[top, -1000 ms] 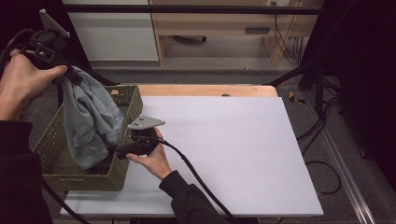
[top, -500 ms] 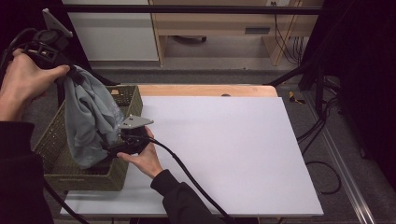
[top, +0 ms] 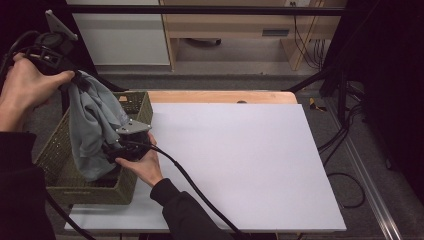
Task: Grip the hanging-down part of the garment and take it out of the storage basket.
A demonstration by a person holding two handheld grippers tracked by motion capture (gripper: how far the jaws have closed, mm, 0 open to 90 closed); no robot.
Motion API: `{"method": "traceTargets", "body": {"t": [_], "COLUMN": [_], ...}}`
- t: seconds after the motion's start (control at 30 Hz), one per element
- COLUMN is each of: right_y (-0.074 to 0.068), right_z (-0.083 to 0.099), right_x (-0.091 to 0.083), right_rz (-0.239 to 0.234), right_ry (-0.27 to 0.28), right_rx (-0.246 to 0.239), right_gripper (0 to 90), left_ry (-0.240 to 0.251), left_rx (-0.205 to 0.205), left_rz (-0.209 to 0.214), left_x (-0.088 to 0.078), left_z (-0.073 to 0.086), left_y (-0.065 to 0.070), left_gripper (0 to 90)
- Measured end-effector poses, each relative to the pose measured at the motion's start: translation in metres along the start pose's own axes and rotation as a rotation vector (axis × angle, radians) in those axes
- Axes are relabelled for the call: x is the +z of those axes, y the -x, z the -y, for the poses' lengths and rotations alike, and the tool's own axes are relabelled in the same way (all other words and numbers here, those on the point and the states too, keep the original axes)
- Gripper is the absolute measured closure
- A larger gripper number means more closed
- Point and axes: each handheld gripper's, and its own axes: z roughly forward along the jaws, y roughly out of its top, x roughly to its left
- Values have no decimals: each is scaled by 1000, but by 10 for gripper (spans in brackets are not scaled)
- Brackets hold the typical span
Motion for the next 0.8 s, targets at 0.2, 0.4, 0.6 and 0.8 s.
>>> {"method": "traceTargets", "body": {"t": [0.2,0.4,0.6,0.8], "right_y": [3,14,18,14], "right_z": [0,0,-3,-9], "right_x": [2,1,-8,-20], "right_rz": [49,40,10,-26], "right_ry": [2,-19,-29,-9], "right_rx": [-38,-26,-30,-72], "right_gripper": [477,868,886,889], "left_ry": [1,-8,4,21], "left_rx": [8,19,13,6], "left_rz": [2,0,7,8], "left_x": [2,6,4,2], "left_z": [-1,-3,-3,-1], "left_y": [2,6,3,2], "left_gripper": [862,862,862,863]}}
